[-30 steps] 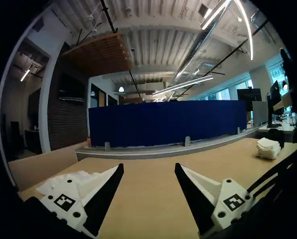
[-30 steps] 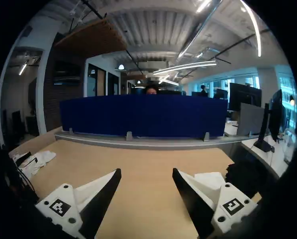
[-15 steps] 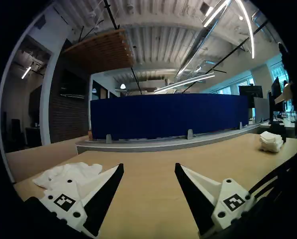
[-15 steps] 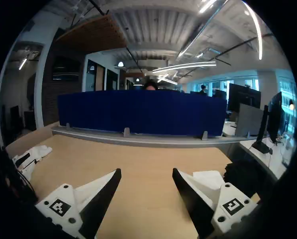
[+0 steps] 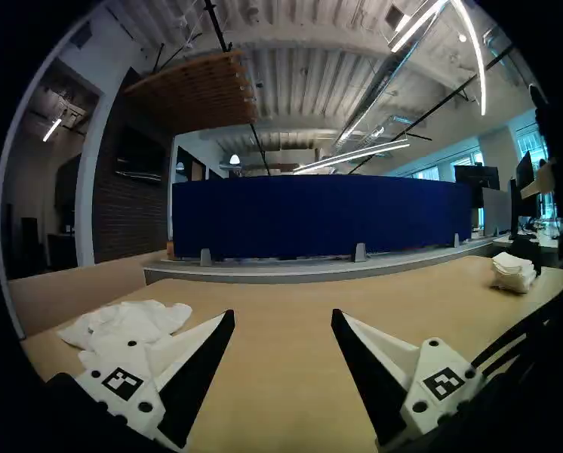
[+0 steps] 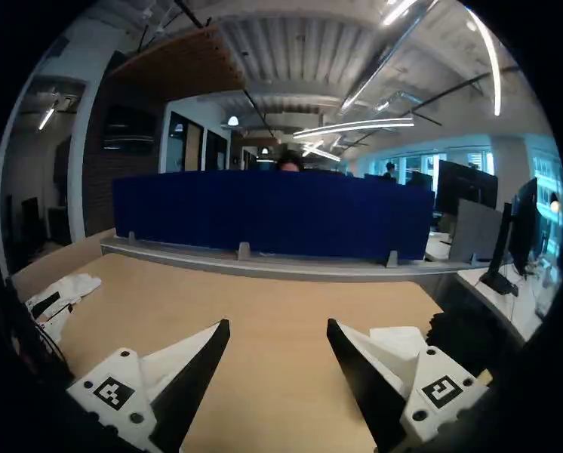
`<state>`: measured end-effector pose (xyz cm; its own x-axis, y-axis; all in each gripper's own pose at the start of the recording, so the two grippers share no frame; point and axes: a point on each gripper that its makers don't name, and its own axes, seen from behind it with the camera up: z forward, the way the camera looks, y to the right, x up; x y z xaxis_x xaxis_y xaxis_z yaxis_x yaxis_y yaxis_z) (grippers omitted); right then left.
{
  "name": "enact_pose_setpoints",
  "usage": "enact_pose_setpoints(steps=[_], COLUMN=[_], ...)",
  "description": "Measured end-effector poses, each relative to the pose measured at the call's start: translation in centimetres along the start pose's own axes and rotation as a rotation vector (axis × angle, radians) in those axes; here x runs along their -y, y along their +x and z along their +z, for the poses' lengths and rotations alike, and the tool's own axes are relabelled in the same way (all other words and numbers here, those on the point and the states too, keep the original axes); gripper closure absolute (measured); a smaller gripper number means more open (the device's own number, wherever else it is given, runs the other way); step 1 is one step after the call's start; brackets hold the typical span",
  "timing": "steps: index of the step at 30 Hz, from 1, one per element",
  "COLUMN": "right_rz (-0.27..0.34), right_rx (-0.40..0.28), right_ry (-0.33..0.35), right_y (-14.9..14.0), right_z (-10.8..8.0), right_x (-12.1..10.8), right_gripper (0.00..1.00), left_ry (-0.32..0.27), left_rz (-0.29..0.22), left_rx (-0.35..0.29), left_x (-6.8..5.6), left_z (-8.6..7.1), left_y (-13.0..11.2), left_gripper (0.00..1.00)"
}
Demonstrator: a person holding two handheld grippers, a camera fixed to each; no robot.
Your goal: Fold towel
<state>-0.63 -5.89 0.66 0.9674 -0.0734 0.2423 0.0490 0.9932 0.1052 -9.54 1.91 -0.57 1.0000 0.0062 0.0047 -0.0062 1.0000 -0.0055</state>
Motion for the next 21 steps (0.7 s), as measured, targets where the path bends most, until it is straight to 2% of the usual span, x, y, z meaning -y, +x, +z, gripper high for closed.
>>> enact_pose_setpoints(steps=[6, 21], right_rz=[0.004, 0.019], right_rx=[-0.001, -0.005], right_ry=[-0.007, -0.009], right_y=[0.05, -0.19], right_z=[-0.07, -0.38], right_x=[-0.57, -1.01], right_gripper=[0.00, 0.00], left_ry=[0.004, 0.007], left_rz=[-0.018, -0.021], left_rx=[0.012, 0.017], left_x=[0.31, 0.47], left_z=[0.03, 0.05], left_y=[-0.49, -0.56], left_gripper=[0.05, 0.05])
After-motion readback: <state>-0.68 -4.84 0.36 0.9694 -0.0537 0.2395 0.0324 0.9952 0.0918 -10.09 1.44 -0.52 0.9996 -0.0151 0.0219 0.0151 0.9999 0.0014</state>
